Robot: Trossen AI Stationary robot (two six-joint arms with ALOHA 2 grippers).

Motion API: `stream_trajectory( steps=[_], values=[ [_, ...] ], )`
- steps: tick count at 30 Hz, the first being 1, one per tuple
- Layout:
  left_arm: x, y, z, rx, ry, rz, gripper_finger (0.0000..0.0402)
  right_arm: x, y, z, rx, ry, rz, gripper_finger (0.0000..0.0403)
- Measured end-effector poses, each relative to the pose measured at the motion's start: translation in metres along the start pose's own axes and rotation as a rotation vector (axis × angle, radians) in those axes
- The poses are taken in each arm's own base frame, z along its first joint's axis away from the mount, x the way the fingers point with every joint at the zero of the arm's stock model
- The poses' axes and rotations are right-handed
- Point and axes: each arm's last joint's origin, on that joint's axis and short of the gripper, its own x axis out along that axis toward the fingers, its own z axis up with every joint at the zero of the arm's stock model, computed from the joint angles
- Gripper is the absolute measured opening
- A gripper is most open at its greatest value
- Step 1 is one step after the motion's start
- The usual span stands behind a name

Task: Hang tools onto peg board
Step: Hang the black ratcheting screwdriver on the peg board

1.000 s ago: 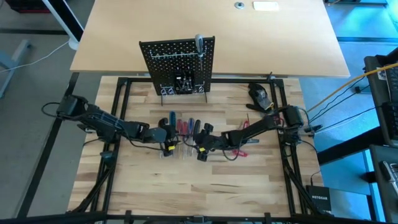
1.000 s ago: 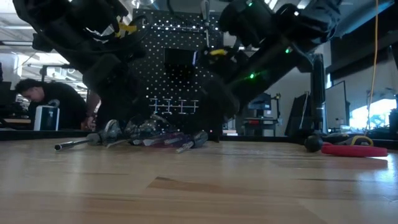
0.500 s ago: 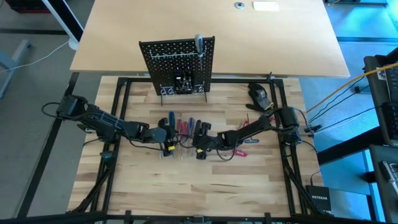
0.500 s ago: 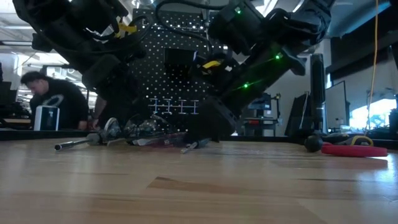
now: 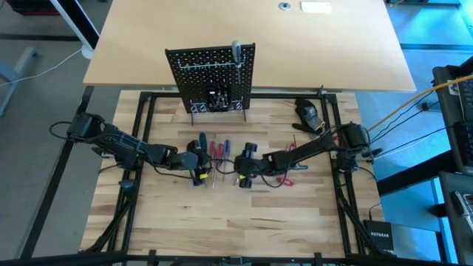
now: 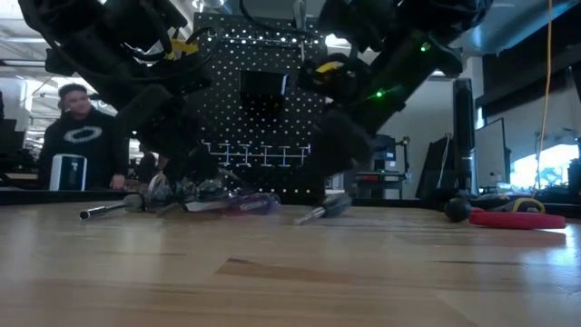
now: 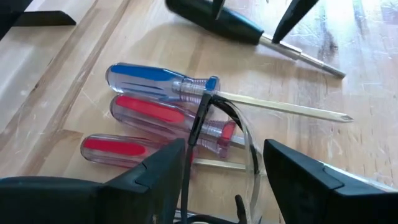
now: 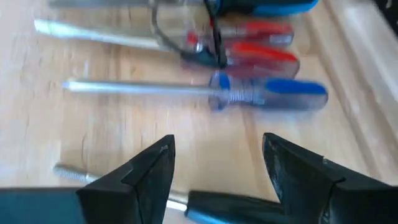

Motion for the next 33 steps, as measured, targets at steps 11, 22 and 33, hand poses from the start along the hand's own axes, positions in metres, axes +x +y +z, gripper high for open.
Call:
stream_trajectory(
  steps=[11, 22, 33],
  values=[
    [0.000, 0.000, 0.000, -0.006, -0.001, 0.001, 0.0208, -0.041, 0.019, -0.002, 0.195, 0.097, 0.086, 0.0243],
    [0.000, 0.000, 0.000, -0.023, -0.003, 0.001, 0.0208, -0.009, 0.031, -0.025, 0.394, 0.187, 0.008, 0.0243],
    [0.000, 0.000, 0.000, -0.015, -0.006, -0.001, 0.0208, 0.004, 0.013, -0.026, 0.275, 0.236, 0.065, 0.0243]
  ],
)
